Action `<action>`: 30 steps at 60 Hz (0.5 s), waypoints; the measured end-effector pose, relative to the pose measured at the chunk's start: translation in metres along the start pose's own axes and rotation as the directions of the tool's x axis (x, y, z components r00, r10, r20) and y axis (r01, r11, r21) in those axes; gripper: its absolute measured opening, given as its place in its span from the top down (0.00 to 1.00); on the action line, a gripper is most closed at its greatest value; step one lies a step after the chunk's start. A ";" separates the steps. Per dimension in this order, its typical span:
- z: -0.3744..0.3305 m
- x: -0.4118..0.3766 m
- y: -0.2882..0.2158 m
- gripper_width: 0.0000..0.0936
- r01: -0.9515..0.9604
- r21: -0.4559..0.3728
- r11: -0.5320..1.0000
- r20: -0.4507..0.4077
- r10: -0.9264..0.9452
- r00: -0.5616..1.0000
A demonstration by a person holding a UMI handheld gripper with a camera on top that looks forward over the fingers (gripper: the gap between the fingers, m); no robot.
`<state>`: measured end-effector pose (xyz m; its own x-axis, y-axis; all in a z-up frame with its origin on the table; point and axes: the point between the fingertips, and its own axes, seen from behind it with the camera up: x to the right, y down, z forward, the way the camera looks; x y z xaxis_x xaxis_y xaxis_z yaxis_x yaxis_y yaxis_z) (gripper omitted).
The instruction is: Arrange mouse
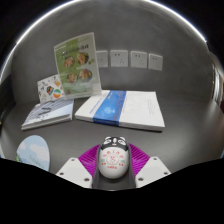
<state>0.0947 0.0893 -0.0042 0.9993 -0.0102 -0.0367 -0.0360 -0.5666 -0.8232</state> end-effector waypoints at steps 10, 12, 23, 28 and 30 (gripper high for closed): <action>-0.083 -0.077 -0.051 0.55 0.034 0.175 0.984 -0.009 -0.033 0.999; -0.099 -0.107 -0.057 0.55 0.045 0.202 0.978 0.004 -0.047 0.999; -0.108 -0.249 -0.006 0.55 0.083 0.150 0.985 0.066 -0.094 0.993; -0.094 -0.263 0.024 0.55 0.099 0.097 0.990 0.032 -0.102 0.994; -0.088 -0.265 0.035 0.55 0.107 0.071 0.992 0.026 -0.109 0.994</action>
<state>-0.1703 -0.0003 0.0264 0.9966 0.0733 0.0383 0.0702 -0.5043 -0.8607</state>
